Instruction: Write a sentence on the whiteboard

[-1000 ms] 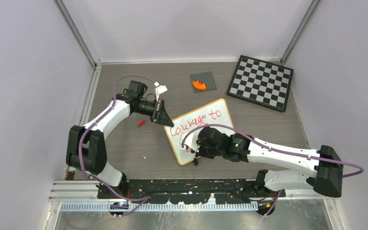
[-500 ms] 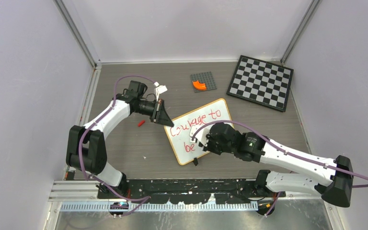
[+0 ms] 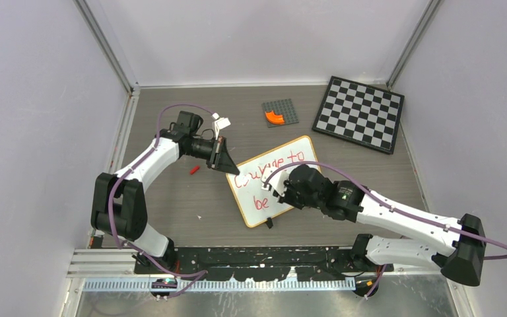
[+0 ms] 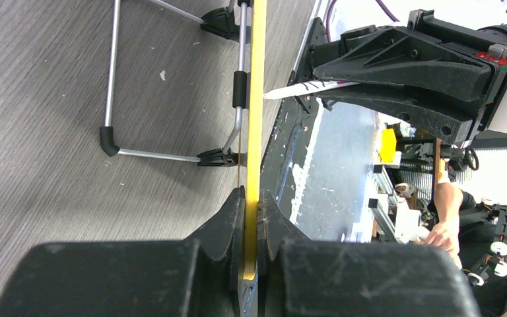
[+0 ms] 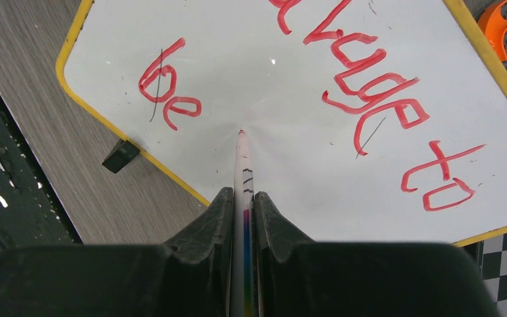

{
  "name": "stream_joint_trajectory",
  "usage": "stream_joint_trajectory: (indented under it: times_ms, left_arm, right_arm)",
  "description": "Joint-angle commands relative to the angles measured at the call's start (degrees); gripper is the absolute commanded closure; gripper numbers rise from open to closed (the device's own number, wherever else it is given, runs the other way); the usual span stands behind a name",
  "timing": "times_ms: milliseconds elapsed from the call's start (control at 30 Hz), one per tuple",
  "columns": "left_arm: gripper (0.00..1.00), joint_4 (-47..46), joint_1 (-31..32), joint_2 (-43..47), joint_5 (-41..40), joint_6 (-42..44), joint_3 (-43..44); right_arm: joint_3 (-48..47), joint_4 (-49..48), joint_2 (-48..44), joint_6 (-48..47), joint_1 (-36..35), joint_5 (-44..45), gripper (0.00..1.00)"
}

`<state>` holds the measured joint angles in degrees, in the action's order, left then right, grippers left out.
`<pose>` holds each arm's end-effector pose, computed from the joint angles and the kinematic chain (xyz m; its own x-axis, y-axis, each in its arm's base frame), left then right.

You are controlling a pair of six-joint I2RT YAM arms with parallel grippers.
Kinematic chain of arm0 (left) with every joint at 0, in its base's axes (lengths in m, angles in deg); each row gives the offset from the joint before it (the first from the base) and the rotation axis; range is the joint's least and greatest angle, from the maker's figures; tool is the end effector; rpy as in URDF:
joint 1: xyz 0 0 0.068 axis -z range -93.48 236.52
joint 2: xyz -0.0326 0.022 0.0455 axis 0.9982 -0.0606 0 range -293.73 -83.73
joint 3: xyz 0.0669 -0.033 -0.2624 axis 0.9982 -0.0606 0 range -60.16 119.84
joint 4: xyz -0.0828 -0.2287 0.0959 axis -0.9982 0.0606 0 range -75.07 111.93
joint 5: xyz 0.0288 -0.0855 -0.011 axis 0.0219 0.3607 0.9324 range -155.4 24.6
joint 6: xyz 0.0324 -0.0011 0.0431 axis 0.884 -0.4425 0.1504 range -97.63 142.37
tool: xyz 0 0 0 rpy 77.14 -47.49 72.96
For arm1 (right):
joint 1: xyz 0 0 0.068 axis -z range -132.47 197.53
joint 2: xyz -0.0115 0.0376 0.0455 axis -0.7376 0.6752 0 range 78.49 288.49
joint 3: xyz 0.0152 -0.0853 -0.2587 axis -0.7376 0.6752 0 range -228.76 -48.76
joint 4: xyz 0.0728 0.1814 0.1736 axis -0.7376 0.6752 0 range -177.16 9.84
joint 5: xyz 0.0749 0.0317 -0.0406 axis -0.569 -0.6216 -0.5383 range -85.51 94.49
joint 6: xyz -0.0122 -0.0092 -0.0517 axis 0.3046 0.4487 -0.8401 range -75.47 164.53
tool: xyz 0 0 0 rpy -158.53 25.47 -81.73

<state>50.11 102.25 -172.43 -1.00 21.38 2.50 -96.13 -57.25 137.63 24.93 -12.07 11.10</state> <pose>0.2834 -0.1132 0.2455 -0.8529 0.2323 -0.4676 0.5203 0.3023 -0.7987 0.1140 0.1862 0.2761 -0.0443 -0.7338 -0.6779 -0.8790 0.3511 -0.3226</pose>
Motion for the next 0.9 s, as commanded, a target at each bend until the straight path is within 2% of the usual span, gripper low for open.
stream_joint_trajectory:
  times_ms: [0, 267, 633, 867]
  left_arm:
    - [1.00, 0.36, 0.01, -1.62, -6.39, -1.11, -0.16]
    - [1.00, 0.33, 0.01, -1.51, -6.46, -1.05, -0.21]
    - [1.00, 0.21, 0.01, -1.95, -6.39, -1.06, 0.00]
    - [1.00, 0.27, 0.01, -1.82, -6.57, -1.20, -0.12]
  right_arm:
    - [-1.52, -4.17, 0.80, -0.15, 0.14, 2.63, 1.00]
    - [0.09, -3.76, 2.75, -0.78, 0.15, 1.99, 1.00]
    - [1.12, 1.70, 3.36, -2.28, 0.17, -5.15, 1.00]
    - [0.69, 1.53, 3.77, -2.79, 0.07, -5.70, 1.00]
